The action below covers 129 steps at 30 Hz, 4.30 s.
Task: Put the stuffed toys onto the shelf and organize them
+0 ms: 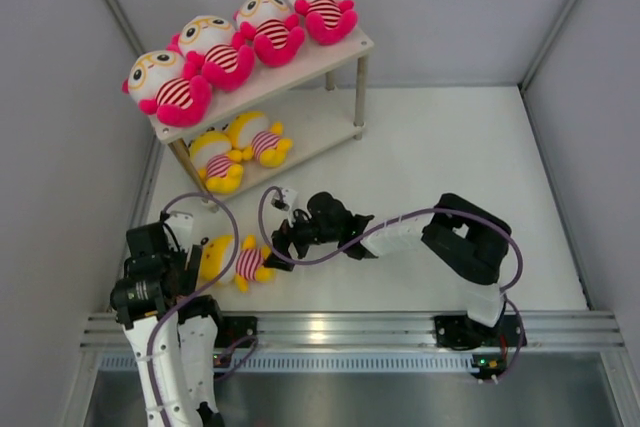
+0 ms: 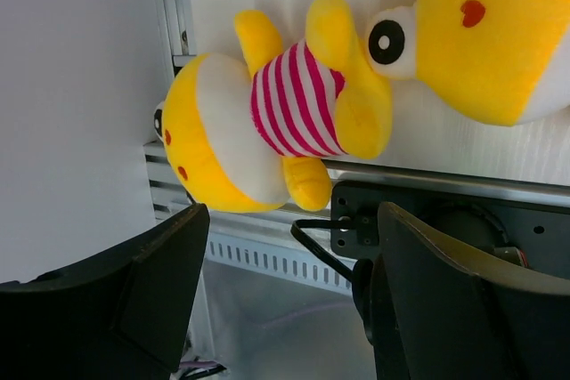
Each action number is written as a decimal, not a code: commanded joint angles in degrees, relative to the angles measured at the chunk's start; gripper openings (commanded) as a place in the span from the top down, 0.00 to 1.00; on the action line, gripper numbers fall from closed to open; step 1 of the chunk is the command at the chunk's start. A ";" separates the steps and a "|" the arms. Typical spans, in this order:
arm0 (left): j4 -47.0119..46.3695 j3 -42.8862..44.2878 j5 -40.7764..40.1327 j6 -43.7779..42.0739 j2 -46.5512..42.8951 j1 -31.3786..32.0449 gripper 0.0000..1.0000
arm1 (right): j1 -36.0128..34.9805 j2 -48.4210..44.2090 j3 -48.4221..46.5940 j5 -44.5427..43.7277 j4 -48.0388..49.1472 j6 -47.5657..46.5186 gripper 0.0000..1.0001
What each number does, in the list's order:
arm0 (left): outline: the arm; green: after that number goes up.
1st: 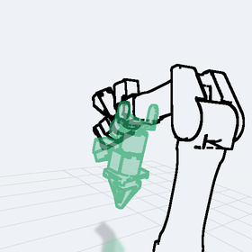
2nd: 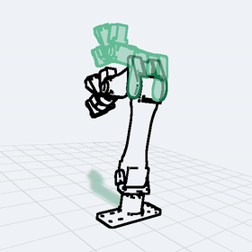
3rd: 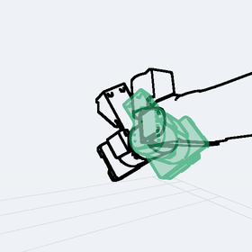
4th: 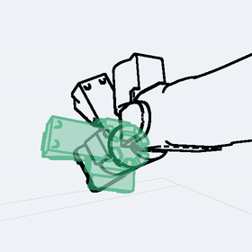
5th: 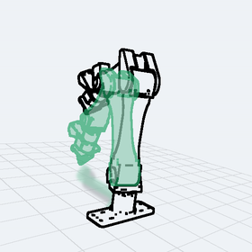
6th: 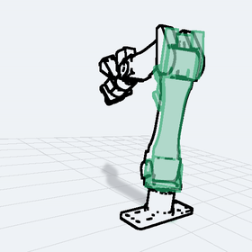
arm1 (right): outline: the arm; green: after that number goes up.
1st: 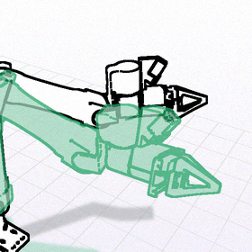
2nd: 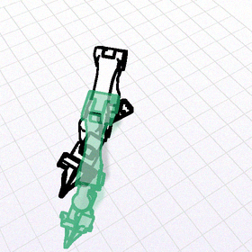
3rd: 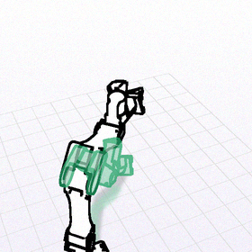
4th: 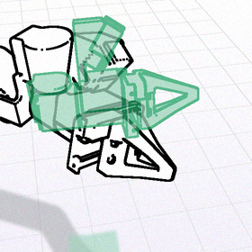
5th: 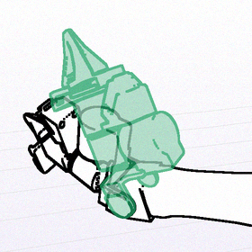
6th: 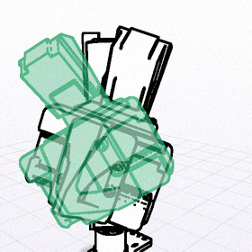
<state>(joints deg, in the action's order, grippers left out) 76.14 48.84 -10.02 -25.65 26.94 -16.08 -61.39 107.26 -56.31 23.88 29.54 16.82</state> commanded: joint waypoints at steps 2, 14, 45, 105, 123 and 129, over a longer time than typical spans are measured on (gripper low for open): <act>-3.98 -1.99 0.53 1.04 -1.71 -1.33 0.18 | -0.84 3.74 -3.10 4.06 5.61 2.34 0.16; -4.86 -2.70 4.13 1.13 -0.57 -1.68 0.18 | -0.75 11.38 -5.03 4.68 11.94 6.29 0.24; -5.30 -0.15 5.62 -2.21 0.48 -1.68 0.18 | 19.46 -34.66 -6.36 -23.52 -48.55 -17.26 1.00; -15.93 -3.14 -4.49 0.78 18.67 -5.27 0.11 | 28.69 0.94 -27.45 -9.38 -17.06 -9.17 0.28; -25.33 -5.77 7.90 -13.63 28.15 -39.17 0.08 | 30.89 4.79 -29.29 -6.74 -16.09 -7.24 0.26; -25.16 -4.81 11.93 -18.20 31.50 -49.13 0.09 | 30.80 2.26 -27.01 -6.65 -14.86 -7.24 0.25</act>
<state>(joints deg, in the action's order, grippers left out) 53.30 43.48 -2.37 -39.75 57.78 -61.67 -31.00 111.46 -83.24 16.01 11.18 9.23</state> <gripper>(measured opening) 0.910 0.744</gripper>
